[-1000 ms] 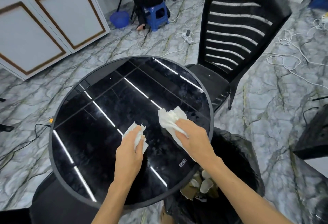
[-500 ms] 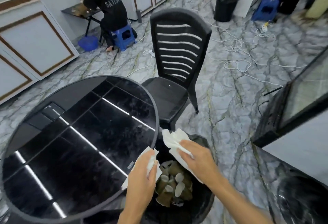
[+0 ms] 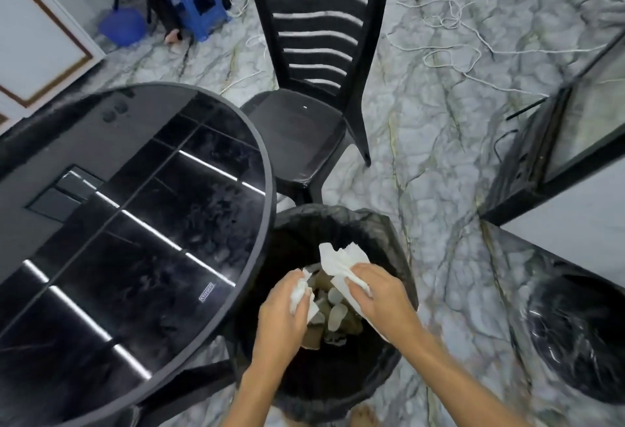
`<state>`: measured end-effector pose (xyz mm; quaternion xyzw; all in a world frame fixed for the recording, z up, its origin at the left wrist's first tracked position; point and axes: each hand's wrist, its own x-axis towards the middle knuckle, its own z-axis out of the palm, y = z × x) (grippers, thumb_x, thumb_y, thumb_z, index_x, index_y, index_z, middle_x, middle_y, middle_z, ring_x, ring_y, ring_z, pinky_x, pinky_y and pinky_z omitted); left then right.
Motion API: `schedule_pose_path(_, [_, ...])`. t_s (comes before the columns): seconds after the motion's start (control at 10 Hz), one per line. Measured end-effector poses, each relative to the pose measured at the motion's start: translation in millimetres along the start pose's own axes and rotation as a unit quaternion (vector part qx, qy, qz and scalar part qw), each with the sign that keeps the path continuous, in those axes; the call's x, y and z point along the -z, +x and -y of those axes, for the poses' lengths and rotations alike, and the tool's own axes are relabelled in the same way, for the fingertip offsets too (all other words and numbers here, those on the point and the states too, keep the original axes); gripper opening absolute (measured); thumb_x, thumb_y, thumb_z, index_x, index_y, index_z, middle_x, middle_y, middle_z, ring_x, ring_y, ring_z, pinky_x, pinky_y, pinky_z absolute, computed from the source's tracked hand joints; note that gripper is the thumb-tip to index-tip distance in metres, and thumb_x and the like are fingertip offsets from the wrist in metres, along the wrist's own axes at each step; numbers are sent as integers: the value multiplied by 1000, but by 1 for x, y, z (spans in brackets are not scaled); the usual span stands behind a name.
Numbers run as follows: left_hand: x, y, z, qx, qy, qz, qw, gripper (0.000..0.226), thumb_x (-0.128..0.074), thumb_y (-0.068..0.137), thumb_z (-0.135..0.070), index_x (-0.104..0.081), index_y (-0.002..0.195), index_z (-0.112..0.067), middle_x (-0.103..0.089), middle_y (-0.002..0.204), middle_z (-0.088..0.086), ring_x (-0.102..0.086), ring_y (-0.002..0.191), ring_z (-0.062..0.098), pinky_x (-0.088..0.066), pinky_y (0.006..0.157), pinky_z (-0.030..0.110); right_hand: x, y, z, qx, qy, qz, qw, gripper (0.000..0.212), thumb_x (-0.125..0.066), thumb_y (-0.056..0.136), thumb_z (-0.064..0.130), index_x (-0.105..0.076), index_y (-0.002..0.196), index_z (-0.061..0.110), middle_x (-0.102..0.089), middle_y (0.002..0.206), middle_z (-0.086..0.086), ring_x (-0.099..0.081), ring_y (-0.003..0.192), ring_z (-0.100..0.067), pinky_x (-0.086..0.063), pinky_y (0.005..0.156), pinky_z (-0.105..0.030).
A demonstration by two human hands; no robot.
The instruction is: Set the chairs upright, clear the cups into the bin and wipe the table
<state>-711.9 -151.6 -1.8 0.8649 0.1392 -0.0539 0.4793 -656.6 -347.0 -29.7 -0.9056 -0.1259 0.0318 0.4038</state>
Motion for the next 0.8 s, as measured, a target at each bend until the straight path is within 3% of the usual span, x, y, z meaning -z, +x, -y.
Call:
schedule_pose_path(0.2, [-38, 23, 75, 18, 63, 34, 997, 38, -62, 98, -25, -60, 135, -18, -58, 142, -4, -52, 132, 10, -41, 113, 34, -84, -12, -50, -29, -11, 22, 999, 12, -66, 91, 18, -68, 96, 7, -69, 90, -3, -62, 85, -22, -54, 71, -38])
schedule_pose_path(0.4, [-64, 31, 129, 39, 112, 79, 990, 46, -60, 99, -32, -54, 142, -13, -50, 151, 1, -43, 141, 13, -32, 116, 27, -135, -26, -83, -62, -37, 48, 996, 20, -71, 88, 13, -69, 104, 1, -71, 97, -11, -66, 90, -29, -57, 79, -42])
schedule_pose_path(0.5, [-71, 34, 141, 32, 140, 92, 985, 50, -59, 99, -32, -51, 144, -12, -47, 154, 4, -39, 145, 15, -29, 117, 26, -144, -28, -92, -85, -48, 67, 993, 36, -68, 92, 24, -66, 119, 0, -70, 114, -14, -65, 106, -31, -55, 91, -43])
schedule_pose_path(0.6, [-72, 37, 142, 37, 153, 97, 983, 56, -60, 98, -35, -46, 147, -12, -41, 158, 4, -33, 148, 18, -30, 120, 36, -141, -27, -93, -87, -97, 90, 987, 56, -51, 93, 46, -61, 129, 4, -64, 129, -13, -59, 121, -28, -48, 101, -47])
schedule_pose_path(0.8, [-61, 37, 124, 19, 156, 62, 986, 61, -59, 98, -40, -42, 151, -15, -35, 162, 3, -28, 150, 18, -28, 123, 43, -116, -23, -76, -105, -162, 118, 974, 83, -34, 88, 67, -44, 147, 10, -43, 154, -8, -33, 146, -25, -27, 119, -47])
